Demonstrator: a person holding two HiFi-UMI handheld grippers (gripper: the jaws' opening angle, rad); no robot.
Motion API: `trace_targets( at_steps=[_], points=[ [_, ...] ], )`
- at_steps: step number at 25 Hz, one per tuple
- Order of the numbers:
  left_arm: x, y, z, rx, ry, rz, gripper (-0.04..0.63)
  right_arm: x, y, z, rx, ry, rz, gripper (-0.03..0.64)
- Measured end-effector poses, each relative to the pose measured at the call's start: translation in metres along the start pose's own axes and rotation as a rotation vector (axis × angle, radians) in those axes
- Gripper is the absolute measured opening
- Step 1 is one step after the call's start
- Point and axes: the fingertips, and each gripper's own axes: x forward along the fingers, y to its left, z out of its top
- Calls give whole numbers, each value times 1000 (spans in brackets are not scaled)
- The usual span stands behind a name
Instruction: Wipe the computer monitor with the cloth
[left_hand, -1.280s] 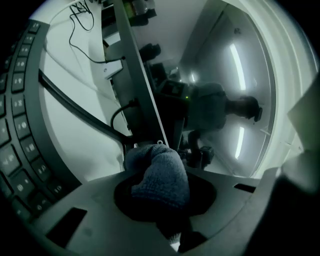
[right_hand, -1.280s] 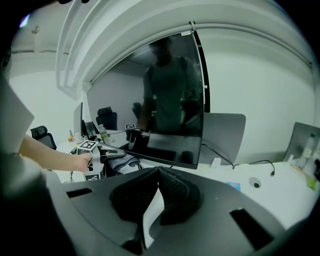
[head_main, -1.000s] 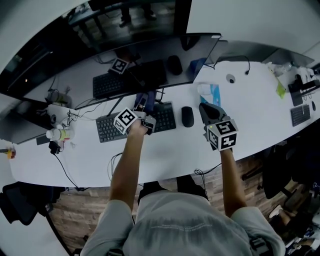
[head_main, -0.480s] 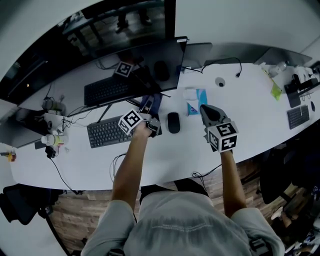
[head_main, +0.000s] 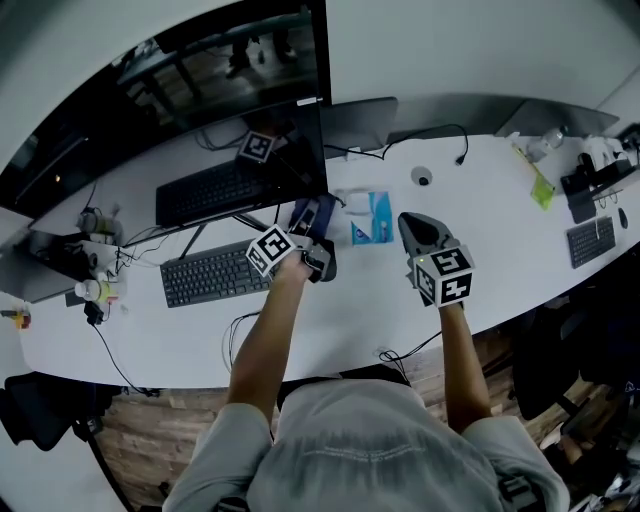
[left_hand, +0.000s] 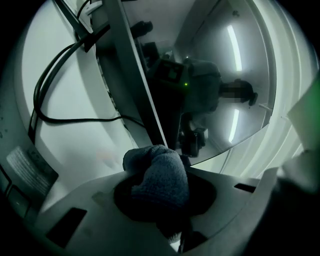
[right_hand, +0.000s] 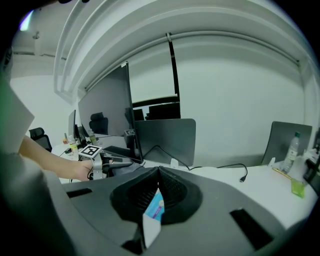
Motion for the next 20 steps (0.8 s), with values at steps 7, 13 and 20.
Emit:
trace_targets(
  at_steps=[7,13,20],
  points=[
    [21,-9,-23,1,11,-4,77,-4,-19,-8,39,0,-4,169],
    [39,-18,-39,-56,6,-36,78,-8,-33,-13,34,11,-15,169],
    [46,-25,-38,-118,-55,-57,78,-14,-37,-18,30,24,-28,169]
  ],
)
